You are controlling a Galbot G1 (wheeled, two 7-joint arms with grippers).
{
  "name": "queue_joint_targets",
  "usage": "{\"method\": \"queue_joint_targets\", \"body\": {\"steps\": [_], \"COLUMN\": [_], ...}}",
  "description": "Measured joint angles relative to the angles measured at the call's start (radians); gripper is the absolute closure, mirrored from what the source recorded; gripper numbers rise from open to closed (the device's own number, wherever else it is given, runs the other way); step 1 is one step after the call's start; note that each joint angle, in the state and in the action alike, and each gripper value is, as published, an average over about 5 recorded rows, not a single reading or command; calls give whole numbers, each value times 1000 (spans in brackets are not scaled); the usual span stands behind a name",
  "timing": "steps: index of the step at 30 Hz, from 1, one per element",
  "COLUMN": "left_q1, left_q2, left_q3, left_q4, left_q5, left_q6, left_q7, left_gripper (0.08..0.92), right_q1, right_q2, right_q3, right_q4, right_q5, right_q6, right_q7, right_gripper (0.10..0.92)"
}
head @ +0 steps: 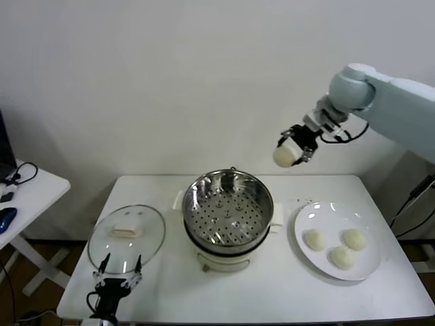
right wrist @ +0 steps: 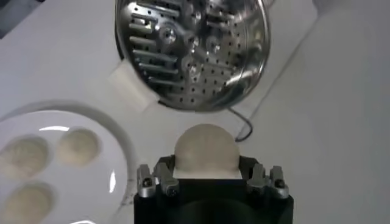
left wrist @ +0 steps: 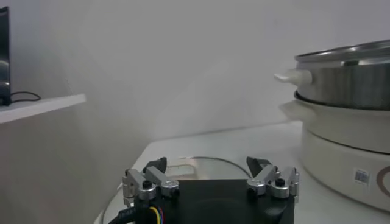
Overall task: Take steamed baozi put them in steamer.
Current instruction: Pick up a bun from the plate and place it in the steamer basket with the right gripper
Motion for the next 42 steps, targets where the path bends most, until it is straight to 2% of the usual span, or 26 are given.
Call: {"method": "queue_joint_targets", "body": {"steps": [9, 16, 42], "left_q1": [6, 13, 0], "left_q2": [-4, -5, -6], "left_q3": [-1, -5, -3], "left_q4": [7, 8, 29], "left_q5": [4, 13, 18], "left_q6": [-6, -11, -26], "left_q7": [-1, -2, -5], "left_gripper": [177, 177, 177], "right_q1": [-54, -134, -249], "right_q2": [152, 255, 378], "right_q3": [-18, -10, -40], "right_q4": [-65, -133, -259], "right_q5": [-163, -251, -387], "right_q6": [184, 274, 380], "right_q7": [132, 182, 191], "right_gripper": [330, 330, 330]}}
